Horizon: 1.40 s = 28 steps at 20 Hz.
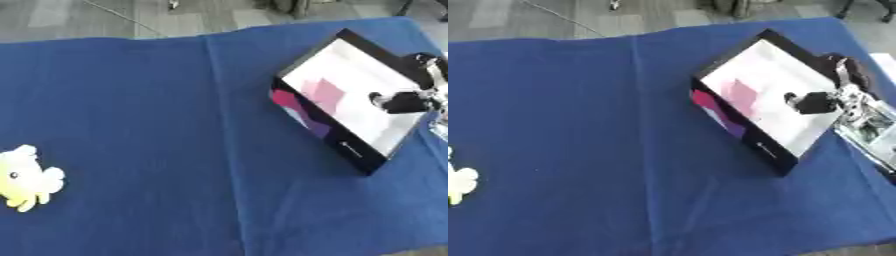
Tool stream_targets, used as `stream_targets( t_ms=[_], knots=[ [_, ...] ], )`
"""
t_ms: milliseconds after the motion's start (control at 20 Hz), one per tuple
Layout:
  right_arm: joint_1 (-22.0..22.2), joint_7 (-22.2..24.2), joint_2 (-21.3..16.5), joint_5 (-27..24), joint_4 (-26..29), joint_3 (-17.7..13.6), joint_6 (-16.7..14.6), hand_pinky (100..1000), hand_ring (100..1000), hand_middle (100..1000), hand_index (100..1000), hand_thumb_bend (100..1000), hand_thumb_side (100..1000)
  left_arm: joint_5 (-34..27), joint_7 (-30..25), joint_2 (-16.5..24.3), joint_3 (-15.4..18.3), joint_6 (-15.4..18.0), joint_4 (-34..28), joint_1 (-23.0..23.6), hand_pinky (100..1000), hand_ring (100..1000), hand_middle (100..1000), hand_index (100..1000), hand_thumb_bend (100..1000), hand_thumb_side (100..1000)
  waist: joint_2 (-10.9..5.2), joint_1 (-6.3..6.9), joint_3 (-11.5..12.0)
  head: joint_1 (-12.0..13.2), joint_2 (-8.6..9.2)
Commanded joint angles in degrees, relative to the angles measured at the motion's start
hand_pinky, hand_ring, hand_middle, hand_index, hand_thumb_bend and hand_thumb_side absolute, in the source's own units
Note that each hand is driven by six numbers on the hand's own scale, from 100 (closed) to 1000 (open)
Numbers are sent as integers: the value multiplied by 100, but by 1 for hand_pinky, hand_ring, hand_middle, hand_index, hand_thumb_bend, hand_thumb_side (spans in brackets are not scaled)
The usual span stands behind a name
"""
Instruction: Pick up the objects with one hand, pass them to the other hand, and then place them into the box on the other side of the table.
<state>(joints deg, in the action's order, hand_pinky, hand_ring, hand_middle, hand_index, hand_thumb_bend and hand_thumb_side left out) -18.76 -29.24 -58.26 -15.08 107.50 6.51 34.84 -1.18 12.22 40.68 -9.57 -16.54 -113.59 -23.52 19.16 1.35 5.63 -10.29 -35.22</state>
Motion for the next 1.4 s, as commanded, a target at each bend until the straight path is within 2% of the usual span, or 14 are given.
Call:
stream_targets(
  t_ms=[50, 150, 250, 300, 450, 500, 700, 850, 950, 1100, 1250, 1400],
  knots=[
    [-136, -2177, -213, -518, 628, -263, 1713, 716, 852, 783, 828, 123, 172, 155, -243, 387, 162, -126, -100, -22, 833, 728, 738, 838, 150, 716, -136, 4, -11, 206, -63],
    [-262, -2248, -208, -711, 689, -333, 1667, 694, 845, 782, 823, 140, 173, 289, -576, 553, 167, -242, -100, -14, 845, 752, 759, 852, 157, 704, -156, 16, -20, 350, -103],
    [-367, -2266, -182, -844, 704, -419, 1456, 679, 835, 773, 815, 162, 159, 411, -1188, 815, 142, -401, -100, -9, 857, 780, 780, 869, 196, 676, -174, 34, -32, 525, -129],
    [-393, -2269, -175, -888, 707, -456, 1328, 671, 827, 767, 811, 173, 148, 476, -1565, 955, 139, -464, -100, -24, 866, 794, 786, 877, 244, 632, -182, 42, -36, 586, -137],
    [-413, -2272, -183, -912, 709, -525, 979, 668, 824, 767, 810, 178, 137, 626, -2641, 1349, 165, -516, -100, -133, 887, 818, 795, 883, 319, 585, -200, 60, -32, 693, -173],
    [-421, -2272, -191, -899, 709, -530, 891, 667, 822, 766, 810, 179, 134, 643, -2982, 1492, 142, -503, -100, -175, 896, 833, 796, 882, 403, 524, -207, 65, -31, 733, -187],
    [-426, -2272, -210, -844, 709, -551, 696, 666, 817, 764, 806, 178, 129, 943, -4169, 2016, 74, -190, -100, -384, 906, 861, 796, 864, 559, 386, -231, 67, -36, 846, -223],
    [-411, -2272, -211, -839, 709, -556, 678, 664, 814, 764, 803, 173, 130, 1310, -4994, 2284, -46, 60, -100, -512, 910, 873, 790, 844, 619, 313, -232, 63, -45, 883, -226],
    [-406, -2272, -212, -842, 709, -546, 677, 665, 813, 764, 803, 174, 129, 1538, -5473, 2396, -112, 161, -89, -573, 915, 880, 791, 840, 647, 300, -230, 62, -52, 893, -230],
    [-392, -2272, -208, -846, 709, -548, 703, 663, 810, 761, 800, 163, 136, 1827, -5907, 2420, -177, 250, 63, -740, 920, 886, 788, 848, 690, 309, -230, 64, -61, 899, -241],
    [-377, -2272, -220, -896, 709, -586, 674, 659, 809, 760, 798, 160, 145, 2095, -6042, 2350, -256, 240, 360, -989, 920, 892, 792, 867, 728, 344, -237, 63, -74, 903, -258],
    [-395, -2271, -310, -990, 709, -687, 430, 657, 811, 764, 804, 140, 164, 2386, -6067, 2243, -401, 168, 716, -1241, 916, 897, 798, 884, 734, 344, -249, 59, -96, 918, -284]
  ],
)
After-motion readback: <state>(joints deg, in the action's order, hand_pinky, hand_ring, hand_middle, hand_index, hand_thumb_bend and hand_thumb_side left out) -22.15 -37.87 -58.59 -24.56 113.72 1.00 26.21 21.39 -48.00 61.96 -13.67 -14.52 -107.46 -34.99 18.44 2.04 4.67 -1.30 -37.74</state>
